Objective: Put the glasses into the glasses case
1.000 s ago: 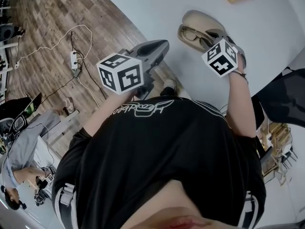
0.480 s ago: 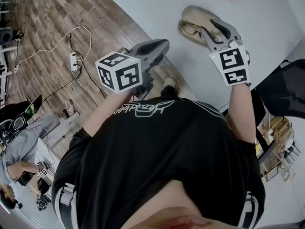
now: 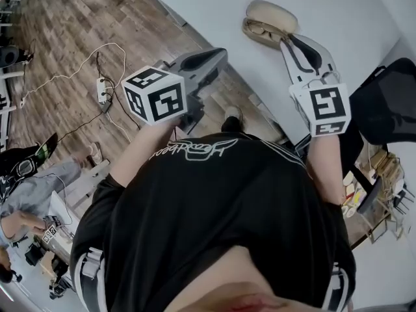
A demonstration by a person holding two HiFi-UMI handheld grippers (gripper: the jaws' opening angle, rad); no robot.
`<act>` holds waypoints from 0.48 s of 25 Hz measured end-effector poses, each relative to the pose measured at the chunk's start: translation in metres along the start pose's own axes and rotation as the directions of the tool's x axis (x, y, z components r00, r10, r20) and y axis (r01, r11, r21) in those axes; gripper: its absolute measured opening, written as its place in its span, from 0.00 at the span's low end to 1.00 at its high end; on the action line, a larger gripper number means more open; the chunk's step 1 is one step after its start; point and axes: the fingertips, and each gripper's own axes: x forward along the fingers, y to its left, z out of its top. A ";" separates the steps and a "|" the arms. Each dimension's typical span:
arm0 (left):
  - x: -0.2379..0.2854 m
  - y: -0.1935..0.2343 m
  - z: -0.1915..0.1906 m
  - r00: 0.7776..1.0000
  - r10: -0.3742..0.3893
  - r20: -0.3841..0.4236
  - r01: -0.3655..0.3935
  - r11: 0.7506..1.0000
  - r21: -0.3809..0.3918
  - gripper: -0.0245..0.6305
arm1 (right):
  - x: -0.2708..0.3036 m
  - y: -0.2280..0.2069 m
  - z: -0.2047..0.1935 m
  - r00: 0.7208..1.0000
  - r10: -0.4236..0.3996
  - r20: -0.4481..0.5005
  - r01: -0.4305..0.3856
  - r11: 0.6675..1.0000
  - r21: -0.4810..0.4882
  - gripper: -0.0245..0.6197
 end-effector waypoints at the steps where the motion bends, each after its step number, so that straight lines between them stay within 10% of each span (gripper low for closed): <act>1: -0.007 -0.009 0.001 1.000 -0.011 0.008 0.011 1.000 0.016 0.05 | -0.009 0.007 0.005 1.000 -0.001 0.025 0.001 1.000 0.010 0.12; 12: -0.090 -0.086 -0.005 0.992 -0.100 0.076 0.089 0.987 0.132 0.05 | -0.114 0.081 0.067 0.966 -0.059 0.252 -0.002 0.972 0.234 0.06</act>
